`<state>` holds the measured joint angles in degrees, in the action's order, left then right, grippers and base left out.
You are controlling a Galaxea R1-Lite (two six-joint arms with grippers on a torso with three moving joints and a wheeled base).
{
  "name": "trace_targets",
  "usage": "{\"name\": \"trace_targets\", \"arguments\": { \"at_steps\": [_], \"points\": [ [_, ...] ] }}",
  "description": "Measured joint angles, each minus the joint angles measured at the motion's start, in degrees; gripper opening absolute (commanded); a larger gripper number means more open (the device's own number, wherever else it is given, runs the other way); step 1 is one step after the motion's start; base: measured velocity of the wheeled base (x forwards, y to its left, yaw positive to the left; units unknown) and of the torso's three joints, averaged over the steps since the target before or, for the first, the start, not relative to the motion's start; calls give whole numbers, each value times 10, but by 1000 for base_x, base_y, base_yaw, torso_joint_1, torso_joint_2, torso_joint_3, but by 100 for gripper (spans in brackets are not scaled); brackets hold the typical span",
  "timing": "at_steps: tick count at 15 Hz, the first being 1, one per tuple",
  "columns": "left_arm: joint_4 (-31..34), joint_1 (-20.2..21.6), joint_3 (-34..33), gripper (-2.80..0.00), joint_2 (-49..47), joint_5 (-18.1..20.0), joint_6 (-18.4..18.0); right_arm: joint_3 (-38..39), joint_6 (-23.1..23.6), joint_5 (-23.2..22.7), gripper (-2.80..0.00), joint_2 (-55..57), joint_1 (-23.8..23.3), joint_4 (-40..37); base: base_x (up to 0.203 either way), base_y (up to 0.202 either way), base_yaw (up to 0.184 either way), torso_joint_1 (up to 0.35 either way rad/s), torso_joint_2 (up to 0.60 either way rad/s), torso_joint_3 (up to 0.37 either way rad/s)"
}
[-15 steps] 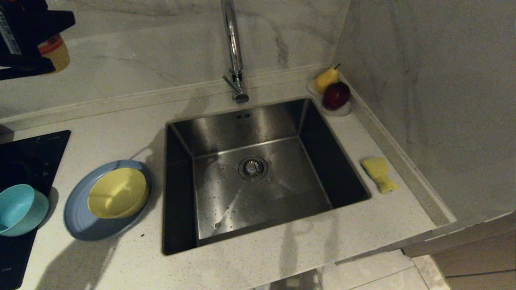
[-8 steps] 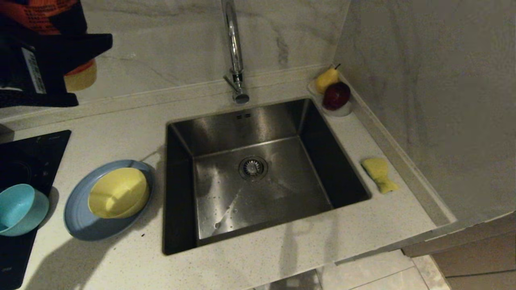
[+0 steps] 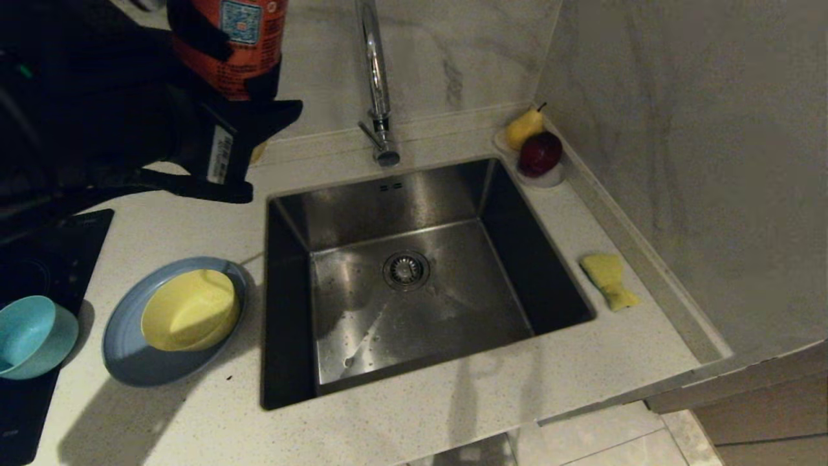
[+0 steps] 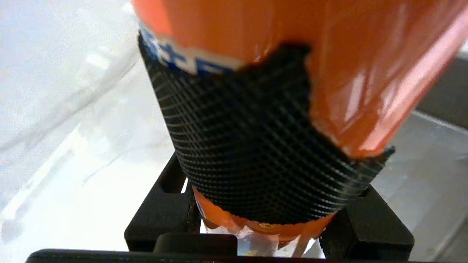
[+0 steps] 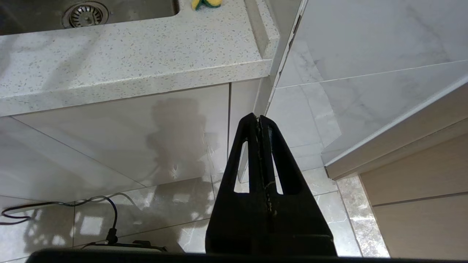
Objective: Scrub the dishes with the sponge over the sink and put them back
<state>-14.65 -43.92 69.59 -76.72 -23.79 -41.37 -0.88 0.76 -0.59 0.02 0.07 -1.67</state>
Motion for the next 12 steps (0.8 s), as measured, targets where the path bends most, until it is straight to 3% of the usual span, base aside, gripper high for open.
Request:
{"name": "trace_targets", "arguments": {
  "at_steps": [5,12],
  "points": [
    [0,-74,89,-280,-81,-46,-86,0,0,0,-280,0,0,0,0,0,0,0,0,0],
    [-5,-152,153,-280,-176,-111,-102,0,0,0,-280,0,0,0,0,0,0,0,0,0]
  ]
}}
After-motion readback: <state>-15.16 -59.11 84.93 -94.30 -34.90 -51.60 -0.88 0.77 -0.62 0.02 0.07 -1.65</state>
